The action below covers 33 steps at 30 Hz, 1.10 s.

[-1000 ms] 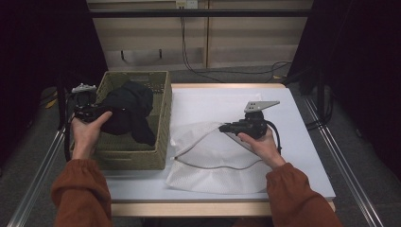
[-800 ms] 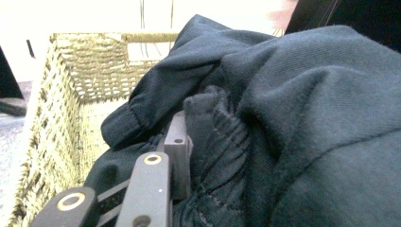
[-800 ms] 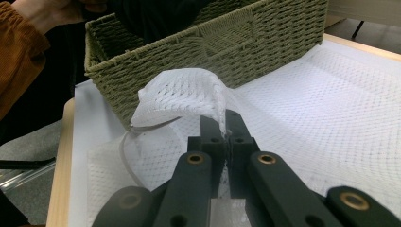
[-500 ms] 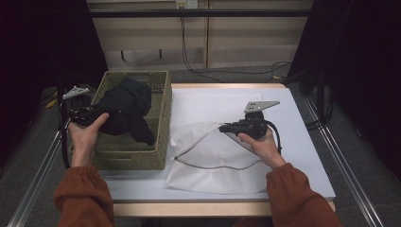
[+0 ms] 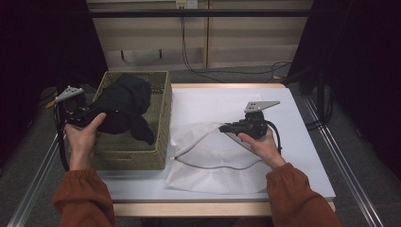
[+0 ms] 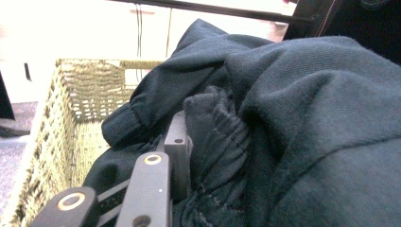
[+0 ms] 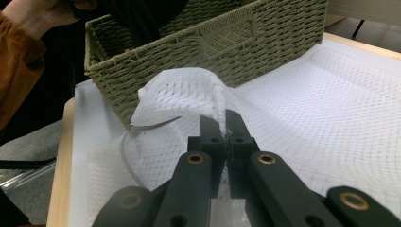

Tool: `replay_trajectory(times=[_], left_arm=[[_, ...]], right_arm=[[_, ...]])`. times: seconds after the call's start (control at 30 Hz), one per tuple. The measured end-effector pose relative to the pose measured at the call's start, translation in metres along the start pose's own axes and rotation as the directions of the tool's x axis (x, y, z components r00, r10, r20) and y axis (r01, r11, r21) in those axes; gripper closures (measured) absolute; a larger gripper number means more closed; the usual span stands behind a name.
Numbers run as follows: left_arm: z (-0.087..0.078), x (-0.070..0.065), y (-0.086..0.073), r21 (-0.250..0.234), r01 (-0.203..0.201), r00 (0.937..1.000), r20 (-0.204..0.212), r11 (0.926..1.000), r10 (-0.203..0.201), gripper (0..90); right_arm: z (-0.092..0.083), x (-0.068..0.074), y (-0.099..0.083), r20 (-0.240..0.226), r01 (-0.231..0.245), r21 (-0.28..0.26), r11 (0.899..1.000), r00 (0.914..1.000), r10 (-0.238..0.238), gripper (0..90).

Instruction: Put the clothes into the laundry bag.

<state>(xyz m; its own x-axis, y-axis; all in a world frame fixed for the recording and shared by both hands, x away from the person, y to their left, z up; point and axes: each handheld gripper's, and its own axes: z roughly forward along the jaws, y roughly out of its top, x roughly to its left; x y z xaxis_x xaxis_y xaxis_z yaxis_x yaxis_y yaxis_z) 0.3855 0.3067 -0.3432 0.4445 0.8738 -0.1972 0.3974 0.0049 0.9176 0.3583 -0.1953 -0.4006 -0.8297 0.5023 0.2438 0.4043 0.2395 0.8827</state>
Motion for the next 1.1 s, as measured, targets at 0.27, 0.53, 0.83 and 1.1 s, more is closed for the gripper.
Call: replay_trajectory(times=[0.27,0.53,0.83,1.1], left_arm=[[-0.013,-0.008,0.010,-0.065,-0.012,0.9999,0.006,0.9978,0.013,63.8],[-0.019,-0.023,0.020,-0.108,-0.050,0.9985,0.019,0.9930,0.052,63.7],[-0.027,-0.029,0.025,-0.145,-0.060,0.9976,0.023,0.9875,0.065,63.7],[-0.037,-0.036,0.030,-0.177,-0.090,0.9941,0.045,0.9800,0.099,63.7]], right_arm=[[-0.001,0.000,0.000,0.004,0.000,-0.005,1.000,1.0000,0.000,88.8],[0.000,0.000,0.000,0.002,0.000,0.001,1.000,1.0000,0.000,88.8],[0.000,0.000,0.000,0.001,0.002,0.002,1.000,1.0000,-0.002,88.8],[-0.001,0.000,0.000,0.005,0.002,0.002,1.000,1.0000,-0.002,88.8]])
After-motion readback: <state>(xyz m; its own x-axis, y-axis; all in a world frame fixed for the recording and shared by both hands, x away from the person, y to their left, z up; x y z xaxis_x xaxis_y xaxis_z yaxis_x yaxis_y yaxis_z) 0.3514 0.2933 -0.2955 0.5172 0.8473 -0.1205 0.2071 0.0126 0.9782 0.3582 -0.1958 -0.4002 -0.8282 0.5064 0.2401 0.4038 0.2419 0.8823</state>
